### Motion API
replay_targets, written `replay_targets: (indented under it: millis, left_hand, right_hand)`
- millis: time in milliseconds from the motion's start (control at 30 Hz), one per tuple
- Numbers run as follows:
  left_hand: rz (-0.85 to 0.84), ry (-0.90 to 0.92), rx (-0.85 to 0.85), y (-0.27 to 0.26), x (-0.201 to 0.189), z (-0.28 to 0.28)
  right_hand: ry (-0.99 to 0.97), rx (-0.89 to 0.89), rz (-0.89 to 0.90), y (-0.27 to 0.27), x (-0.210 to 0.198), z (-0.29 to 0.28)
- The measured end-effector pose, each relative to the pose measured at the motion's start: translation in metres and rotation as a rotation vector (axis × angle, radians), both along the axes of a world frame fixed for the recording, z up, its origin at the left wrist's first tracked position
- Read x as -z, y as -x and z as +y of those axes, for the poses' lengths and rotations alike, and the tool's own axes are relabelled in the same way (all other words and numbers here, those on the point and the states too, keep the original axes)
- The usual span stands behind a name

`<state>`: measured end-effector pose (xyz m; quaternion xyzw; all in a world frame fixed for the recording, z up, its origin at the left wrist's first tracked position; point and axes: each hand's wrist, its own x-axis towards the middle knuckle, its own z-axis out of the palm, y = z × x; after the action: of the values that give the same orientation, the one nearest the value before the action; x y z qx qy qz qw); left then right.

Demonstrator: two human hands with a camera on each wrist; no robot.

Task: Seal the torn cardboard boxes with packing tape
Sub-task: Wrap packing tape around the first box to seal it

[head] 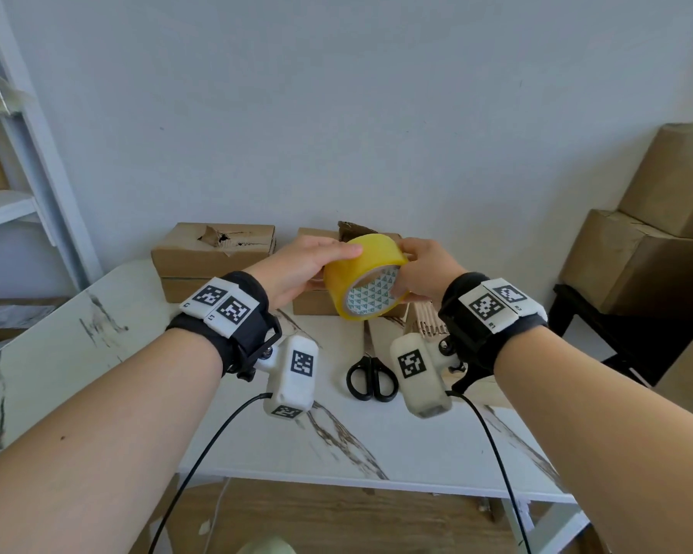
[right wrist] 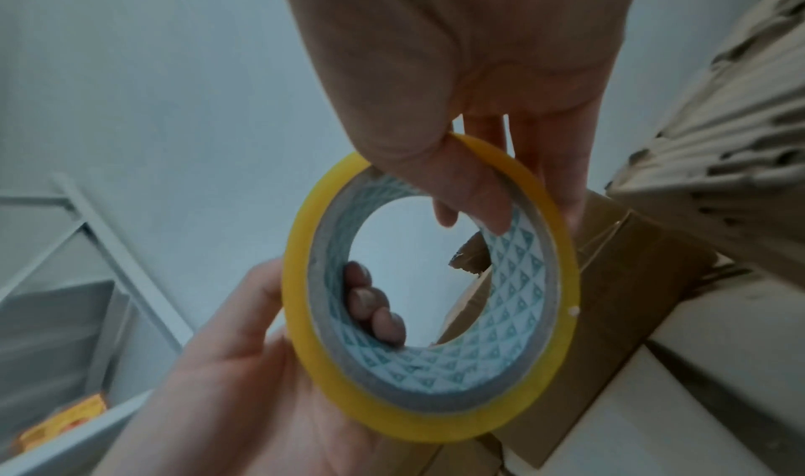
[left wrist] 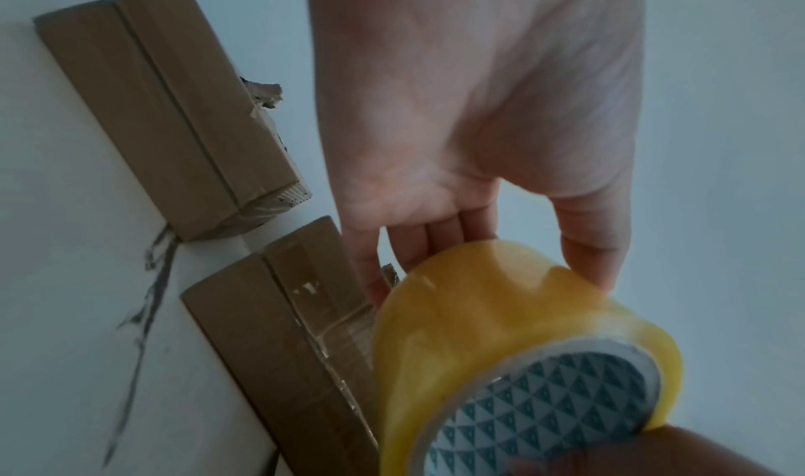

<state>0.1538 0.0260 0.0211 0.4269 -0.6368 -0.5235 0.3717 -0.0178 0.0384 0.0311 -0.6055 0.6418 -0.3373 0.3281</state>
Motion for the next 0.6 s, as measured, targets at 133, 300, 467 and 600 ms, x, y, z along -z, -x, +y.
replay_targets:
  millis: [133, 300, 467, 600]
  left_hand:
    - [0.014, 0.004, -0.004, 0.002, 0.0, 0.0]
    - [-0.043, 0.027, -0.056, 0.008, 0.0, -0.001]
    - [-0.009, 0.019, -0.05, 0.007, -0.002, 0.002]
    - [0.008, 0.013, -0.024, 0.003, -0.003, 0.001]
  right_hand:
    - [-0.025, 0.007, -0.055, 0.001, 0.001, 0.001]
    - [0.138, -0.1, 0.37, -0.008, -0.008, 0.002]
    - [0.159, -0.03, 0.331, -0.01, -0.005, -0.001]
    - [0.08, -0.004, 0.133, -0.006, -0.002, 0.0]
